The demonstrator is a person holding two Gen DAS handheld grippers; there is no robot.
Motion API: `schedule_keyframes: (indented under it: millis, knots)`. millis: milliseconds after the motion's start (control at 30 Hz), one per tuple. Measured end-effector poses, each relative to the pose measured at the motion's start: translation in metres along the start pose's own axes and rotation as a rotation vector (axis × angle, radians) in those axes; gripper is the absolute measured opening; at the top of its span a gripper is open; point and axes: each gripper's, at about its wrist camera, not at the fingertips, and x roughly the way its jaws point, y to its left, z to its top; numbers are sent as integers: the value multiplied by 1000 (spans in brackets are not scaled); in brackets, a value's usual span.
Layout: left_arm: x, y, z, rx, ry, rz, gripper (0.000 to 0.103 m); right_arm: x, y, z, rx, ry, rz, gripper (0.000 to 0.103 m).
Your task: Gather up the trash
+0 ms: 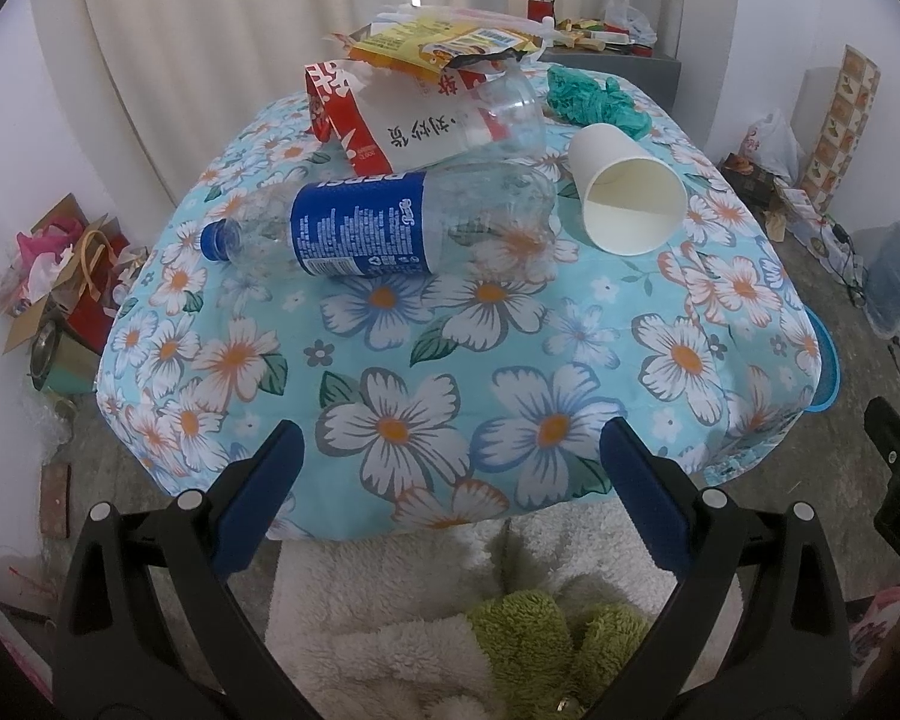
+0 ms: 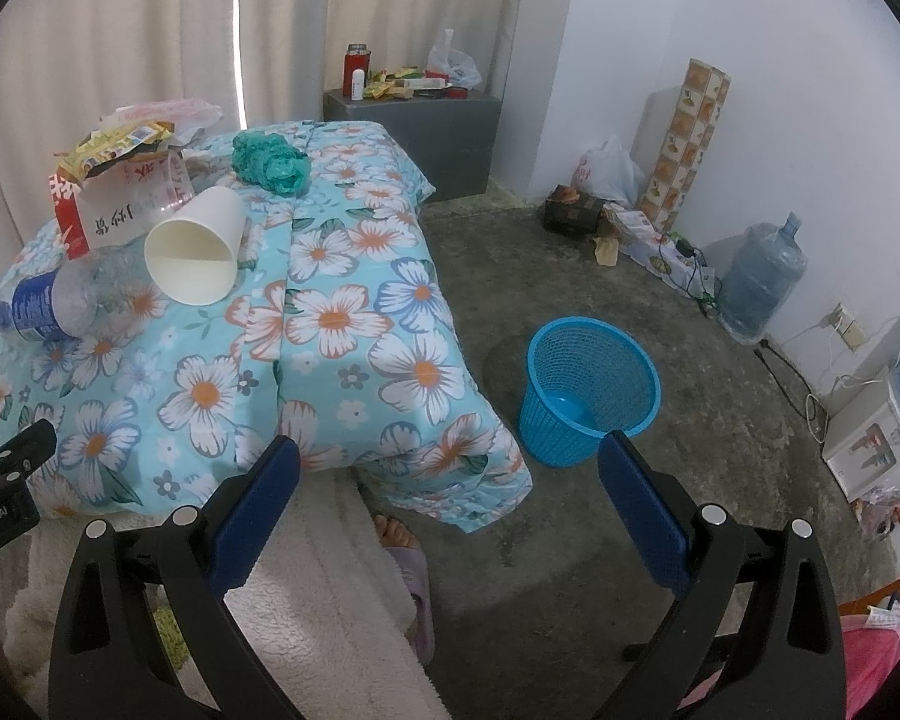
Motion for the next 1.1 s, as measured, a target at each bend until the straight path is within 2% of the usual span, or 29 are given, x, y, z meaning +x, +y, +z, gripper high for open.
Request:
schedule_keyframes:
  millis: [733, 867, 1000, 1100]
  knots:
    - [0, 3, -2, -1, 1, 1, 95, 4, 5, 3, 1, -3, 14, 97]
    - [0, 22, -6, -32, -15, 9, 95, 4, 19, 10, -17, -1, 67, 97]
    - [5, 43, 1, -71, -27, 36, 95, 8, 36, 27, -7, 6, 167, 97]
    - [10, 66, 8, -118, -29, 66, 95, 15, 49, 40, 2, 17, 192, 97]
